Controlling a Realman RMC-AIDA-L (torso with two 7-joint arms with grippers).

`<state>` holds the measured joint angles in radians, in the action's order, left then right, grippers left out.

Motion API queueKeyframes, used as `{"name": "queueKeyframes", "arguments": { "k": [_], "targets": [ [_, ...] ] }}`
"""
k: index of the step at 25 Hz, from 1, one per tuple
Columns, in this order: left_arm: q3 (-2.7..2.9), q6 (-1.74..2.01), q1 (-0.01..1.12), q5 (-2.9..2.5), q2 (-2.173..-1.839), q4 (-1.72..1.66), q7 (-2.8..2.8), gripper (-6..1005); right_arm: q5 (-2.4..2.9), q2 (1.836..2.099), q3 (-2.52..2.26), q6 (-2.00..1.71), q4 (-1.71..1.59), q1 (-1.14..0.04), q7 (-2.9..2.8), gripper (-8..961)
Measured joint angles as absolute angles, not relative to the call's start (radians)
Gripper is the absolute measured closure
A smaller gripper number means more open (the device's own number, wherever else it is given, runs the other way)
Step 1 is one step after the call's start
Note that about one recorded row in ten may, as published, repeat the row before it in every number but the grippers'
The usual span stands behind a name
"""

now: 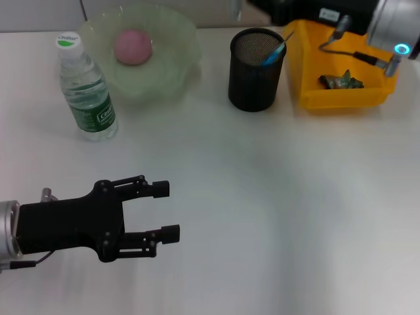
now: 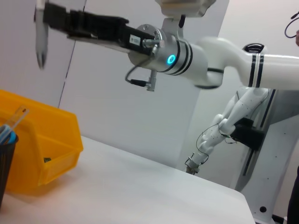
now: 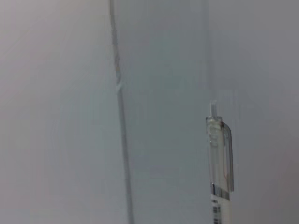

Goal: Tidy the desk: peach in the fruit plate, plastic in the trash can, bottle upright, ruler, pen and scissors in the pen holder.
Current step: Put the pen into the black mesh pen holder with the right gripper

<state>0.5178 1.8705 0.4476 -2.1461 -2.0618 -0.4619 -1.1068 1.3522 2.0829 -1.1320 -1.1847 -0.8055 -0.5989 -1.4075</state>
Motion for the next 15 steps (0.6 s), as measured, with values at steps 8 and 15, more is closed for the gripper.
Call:
{"name": "queueKeyframes", "arguments": {
  "k": [8,15],
  "targets": [
    [0.523,1.863,0.45,-2.141,-2.064,-0.457,-1.114,195,1.041,2.09,-1.133,-1.174,-0.549,-0.627,-0.989,817],
    [0.516,1.834,0.459,-2.138,-2.065,-0.457,-1.213,195,0.742,2.092,-1.28,-1.14,-0.367,-0.676,-0.717,818]
  ]
}}
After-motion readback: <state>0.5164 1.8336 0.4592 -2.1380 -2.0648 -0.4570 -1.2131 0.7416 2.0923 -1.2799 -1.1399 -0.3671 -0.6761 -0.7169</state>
